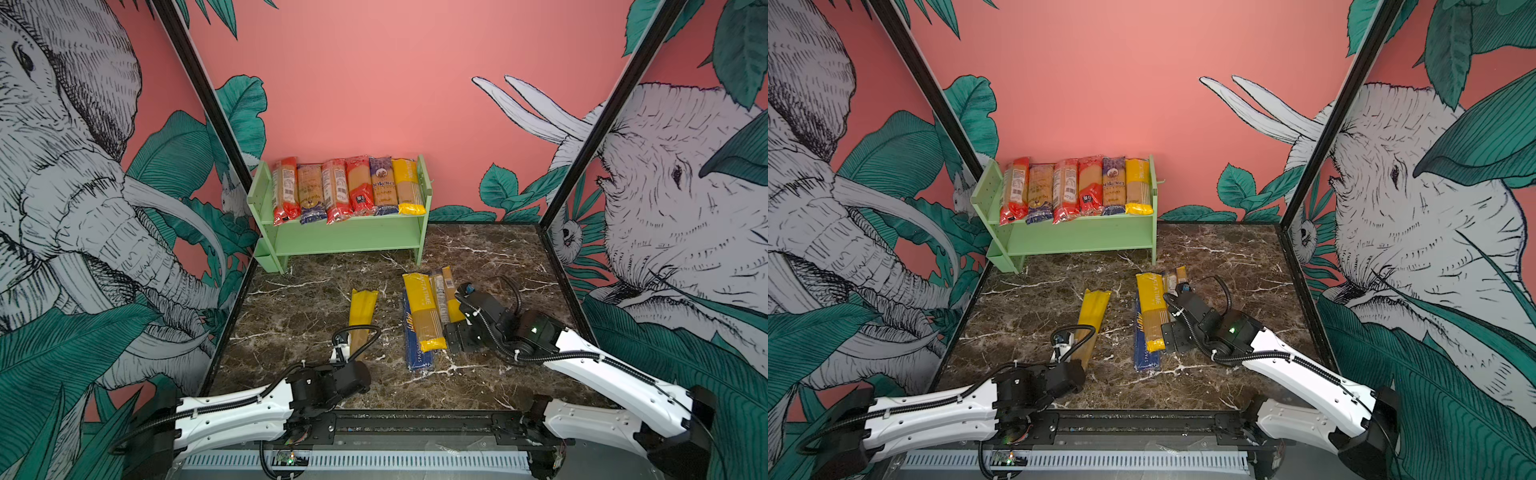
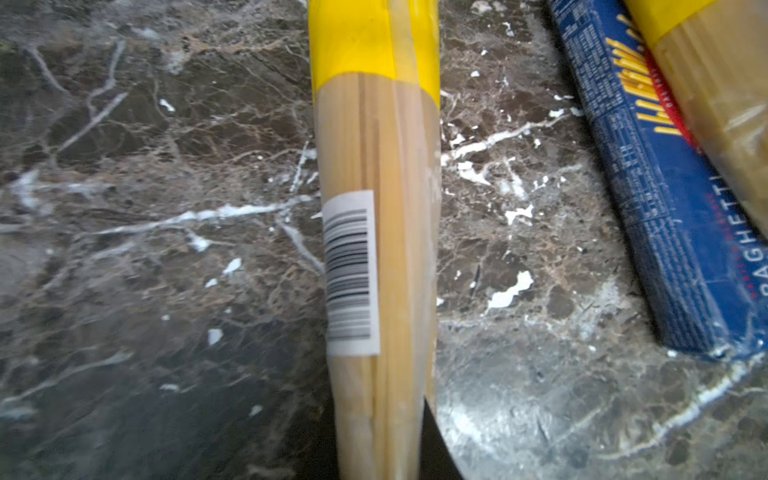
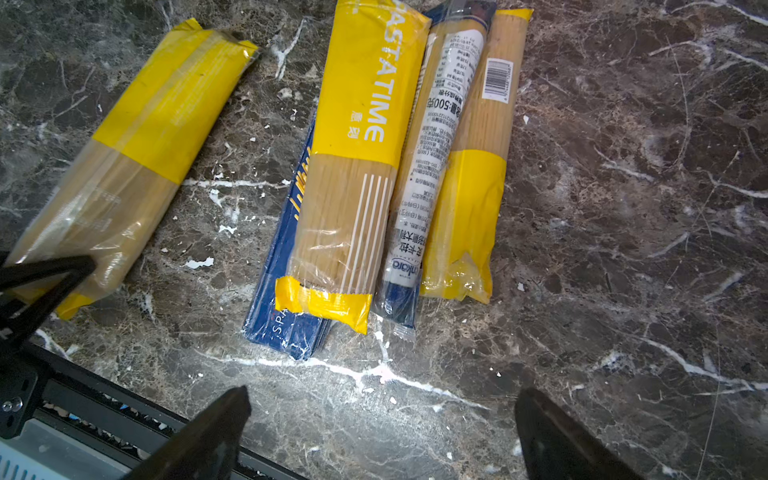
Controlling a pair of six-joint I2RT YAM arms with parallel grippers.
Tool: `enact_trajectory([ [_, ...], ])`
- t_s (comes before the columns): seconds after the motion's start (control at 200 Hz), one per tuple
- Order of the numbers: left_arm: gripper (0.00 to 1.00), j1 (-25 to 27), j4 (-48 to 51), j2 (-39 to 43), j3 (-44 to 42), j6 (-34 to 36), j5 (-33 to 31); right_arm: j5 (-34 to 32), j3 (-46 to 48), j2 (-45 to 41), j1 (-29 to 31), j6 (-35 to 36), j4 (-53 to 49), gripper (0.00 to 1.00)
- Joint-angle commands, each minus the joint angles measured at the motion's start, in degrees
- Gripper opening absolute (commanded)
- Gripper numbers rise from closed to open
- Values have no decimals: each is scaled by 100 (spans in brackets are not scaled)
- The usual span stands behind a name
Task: Place and organize the pasta boxes and bags onto the shelf
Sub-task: 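Drag the yellow pack with the left gripper away from the row, then lift the yellow pack upright with the left gripper toward the shelf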
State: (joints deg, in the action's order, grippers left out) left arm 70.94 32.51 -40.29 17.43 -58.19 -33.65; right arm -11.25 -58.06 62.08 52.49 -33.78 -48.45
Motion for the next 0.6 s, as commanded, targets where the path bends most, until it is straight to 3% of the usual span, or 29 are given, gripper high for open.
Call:
enact_trajectory([
  [0.0, 0, -19, 484, 757, 167, 309, -952, -108, -207, 103, 25, 103, -12, 99],
  [0.175, 0, -20, 1142, 1147, 632, 457, -1154, 50, -302, 291, 26, 177, 174, 99],
  [0.595, 0, -24, 1779, 696, 1985, 759, -1935, 394, -685, 707, 25, 435, 544, 99],
])
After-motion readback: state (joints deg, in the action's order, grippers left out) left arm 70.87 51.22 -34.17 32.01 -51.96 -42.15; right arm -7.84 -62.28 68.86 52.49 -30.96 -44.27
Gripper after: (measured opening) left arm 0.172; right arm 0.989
